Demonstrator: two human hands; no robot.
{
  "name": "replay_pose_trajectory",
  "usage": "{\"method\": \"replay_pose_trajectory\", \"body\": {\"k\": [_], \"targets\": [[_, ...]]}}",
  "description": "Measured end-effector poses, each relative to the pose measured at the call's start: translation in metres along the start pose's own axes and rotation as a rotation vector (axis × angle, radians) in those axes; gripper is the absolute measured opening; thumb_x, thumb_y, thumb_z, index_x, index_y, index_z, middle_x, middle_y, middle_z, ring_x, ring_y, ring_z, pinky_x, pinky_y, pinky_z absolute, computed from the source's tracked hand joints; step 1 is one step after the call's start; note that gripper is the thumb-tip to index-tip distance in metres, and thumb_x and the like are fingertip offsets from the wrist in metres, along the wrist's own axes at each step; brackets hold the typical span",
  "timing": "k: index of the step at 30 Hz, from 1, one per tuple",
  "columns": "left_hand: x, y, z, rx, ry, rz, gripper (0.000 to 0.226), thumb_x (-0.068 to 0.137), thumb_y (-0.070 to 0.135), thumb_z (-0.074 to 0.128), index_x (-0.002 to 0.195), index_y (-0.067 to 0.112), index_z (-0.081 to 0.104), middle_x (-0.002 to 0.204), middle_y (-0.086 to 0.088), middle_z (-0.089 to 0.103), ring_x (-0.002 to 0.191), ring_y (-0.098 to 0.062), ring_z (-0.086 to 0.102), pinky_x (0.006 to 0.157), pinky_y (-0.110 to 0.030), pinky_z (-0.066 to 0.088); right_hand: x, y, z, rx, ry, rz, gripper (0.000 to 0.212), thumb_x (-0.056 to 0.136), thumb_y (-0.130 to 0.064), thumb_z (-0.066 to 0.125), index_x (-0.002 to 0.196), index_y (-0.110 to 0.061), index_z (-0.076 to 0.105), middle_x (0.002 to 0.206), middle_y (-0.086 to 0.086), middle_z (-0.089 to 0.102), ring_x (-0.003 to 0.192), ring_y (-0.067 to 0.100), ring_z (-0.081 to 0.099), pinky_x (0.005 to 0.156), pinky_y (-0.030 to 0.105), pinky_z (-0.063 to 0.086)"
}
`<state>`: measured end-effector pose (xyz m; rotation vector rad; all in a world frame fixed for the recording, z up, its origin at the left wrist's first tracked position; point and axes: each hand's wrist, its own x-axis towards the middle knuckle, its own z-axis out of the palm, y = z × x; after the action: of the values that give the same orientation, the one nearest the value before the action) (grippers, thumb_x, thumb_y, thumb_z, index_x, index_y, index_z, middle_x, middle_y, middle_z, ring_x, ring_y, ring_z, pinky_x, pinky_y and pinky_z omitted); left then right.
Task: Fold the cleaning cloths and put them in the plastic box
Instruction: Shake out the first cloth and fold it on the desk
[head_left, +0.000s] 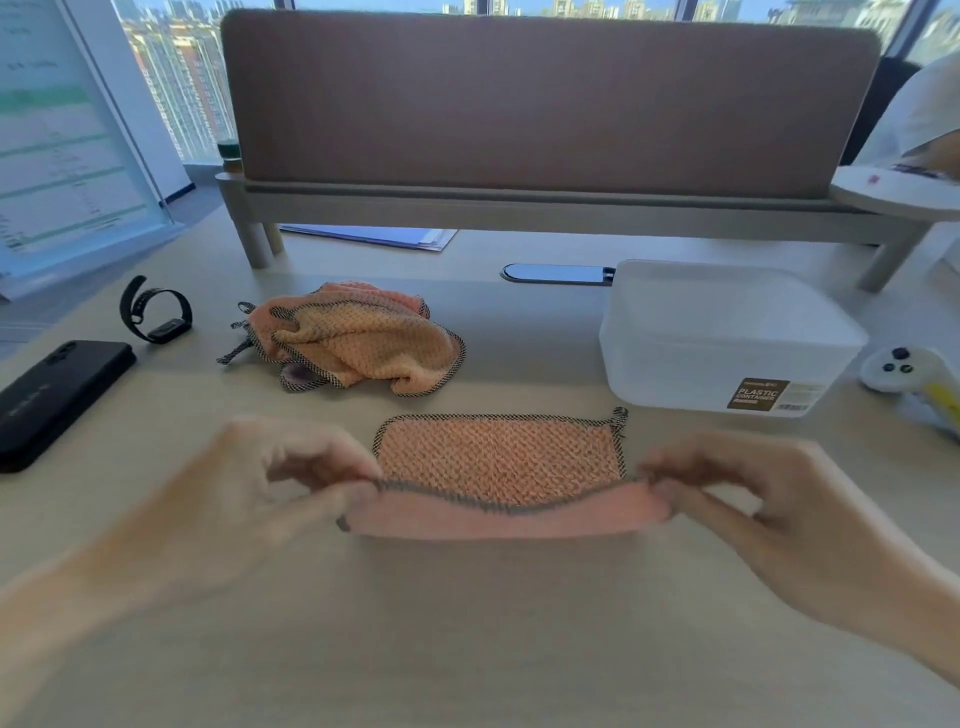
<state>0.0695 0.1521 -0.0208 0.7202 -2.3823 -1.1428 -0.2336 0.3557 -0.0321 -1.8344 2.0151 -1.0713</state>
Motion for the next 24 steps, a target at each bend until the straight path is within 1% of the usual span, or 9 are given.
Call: {"method": "replay_pose_trajectory", "body": {"k": [2, 4, 7, 9, 12, 16, 19, 22, 24], "targets": [[0.024, -0.011, 0.000, -0.017, 0.072, -0.016, 0.008, 0.081, 0.028, 0.086, 0.086, 0.028, 0.080, 0.082, 0.003, 0.080, 0.077, -0.016, 0.075, 0.076, -0.024, 0.059, 0.029, 0.013, 0.000, 0.123, 0.051, 0.125, 0.020, 0.090, -0.012, 0.071, 0.091, -0.031, 0.077, 0.087, -0.007, 0.078, 0.083, 0.013, 0.074, 0.083, 0.036, 0.057], [0.048, -0.022, 0.001, 0.032, 0.112, -0.056, 0.005, 0.083, 0.018, 0.081, 0.082, 0.023, 0.080, 0.082, 0.003, 0.080, 0.078, -0.018, 0.075, 0.077, -0.025, 0.059, 0.052, 0.031, 0.008, 0.169, 0.073, 0.218, 0.015, 0.091, -0.013, 0.072, 0.086, -0.027, 0.077, 0.081, -0.003, 0.078, 0.079, 0.022, 0.074, 0.085, 0.047, 0.058], [0.074, -0.048, 0.007, 0.191, 0.129, -0.106, 0.007, 0.086, 0.022, 0.081, 0.081, 0.027, 0.078, 0.079, 0.009, 0.079, 0.075, -0.013, 0.074, 0.078, -0.035, 0.061, 0.071, 0.052, 0.027, 0.158, 0.064, 0.320, 0.011, 0.088, -0.015, 0.076, 0.081, -0.024, 0.077, 0.074, -0.002, 0.078, 0.074, 0.026, 0.074, 0.081, 0.051, 0.060], [0.083, -0.061, 0.012, 0.315, 0.140, -0.122, 0.007, 0.085, 0.030, 0.081, 0.080, 0.033, 0.077, 0.077, 0.017, 0.076, 0.073, -0.005, 0.071, 0.077, -0.037, 0.060, 0.079, 0.062, 0.037, 0.120, 0.066, 0.381, 0.011, 0.088, -0.015, 0.076, 0.080, -0.023, 0.076, 0.072, -0.001, 0.077, 0.073, 0.025, 0.075, 0.072, 0.046, 0.063], [0.089, -0.069, 0.019, 0.415, 0.163, -0.122, 0.008, 0.084, 0.034, 0.081, 0.078, 0.037, 0.076, 0.075, 0.023, 0.073, 0.072, 0.000, 0.068, 0.073, -0.036, 0.058, 0.082, 0.071, 0.048, 0.064, 0.065, 0.410, 0.012, 0.087, -0.015, 0.078, 0.079, -0.024, 0.075, 0.070, -0.004, 0.077, 0.065, 0.016, 0.074, 0.059, 0.034, 0.063], [0.091, -0.069, 0.021, 0.458, 0.217, -0.099, 0.007, 0.084, 0.033, 0.081, 0.080, 0.036, 0.077, 0.072, 0.020, 0.073, 0.071, 0.000, 0.067, 0.071, -0.033, 0.056, 0.084, 0.073, 0.050, 0.022, 0.080, 0.403, 0.010, 0.088, -0.016, 0.078, 0.081, -0.022, 0.075, 0.072, -0.004, 0.076, 0.059, 0.013, 0.073, 0.054, 0.033, 0.063], [0.092, -0.067, 0.023, 0.487, 0.231, -0.078, 0.005, 0.085, 0.030, 0.080, 0.082, 0.033, 0.078, 0.073, 0.019, 0.073, 0.070, 0.004, 0.065, 0.069, -0.025, 0.054, 0.087, 0.071, 0.050, -0.008, 0.081, 0.404, 0.009, 0.088, -0.016, 0.077, 0.082, -0.022, 0.075, 0.074, -0.004, 0.075, 0.058, 0.007, 0.071, 0.050, 0.025, 0.059], [0.093, -0.068, 0.026, 0.505, 0.252, -0.086, 0.004, 0.086, 0.030, 0.079, 0.084, 0.032, 0.077, 0.076, 0.021, 0.071, 0.071, 0.006, 0.063, 0.068, -0.019, 0.049, 0.088, 0.071, 0.052, -0.063, 0.082, 0.392, 0.007, 0.089, -0.019, 0.076, 0.085, -0.024, 0.074, 0.079, -0.007, 0.074, 0.063, 0.004, 0.070, 0.052, 0.017, 0.055], [0.094, -0.069, 0.028, 0.527, 0.267, -0.080, 0.005, 0.088, 0.030, 0.077, 0.085, 0.032, 0.074, 0.077, 0.021, 0.068, 0.071, 0.006, 0.061, 0.067, -0.023, 0.048, 0.089, 0.071, 0.052, -0.097, 0.089, 0.379, 0.006, 0.090, -0.021, 0.074, 0.086, -0.025, 0.074, 0.081, -0.010, 0.073, 0.070, 0.006, 0.071, 0.064, 0.020, 0.057]]}}
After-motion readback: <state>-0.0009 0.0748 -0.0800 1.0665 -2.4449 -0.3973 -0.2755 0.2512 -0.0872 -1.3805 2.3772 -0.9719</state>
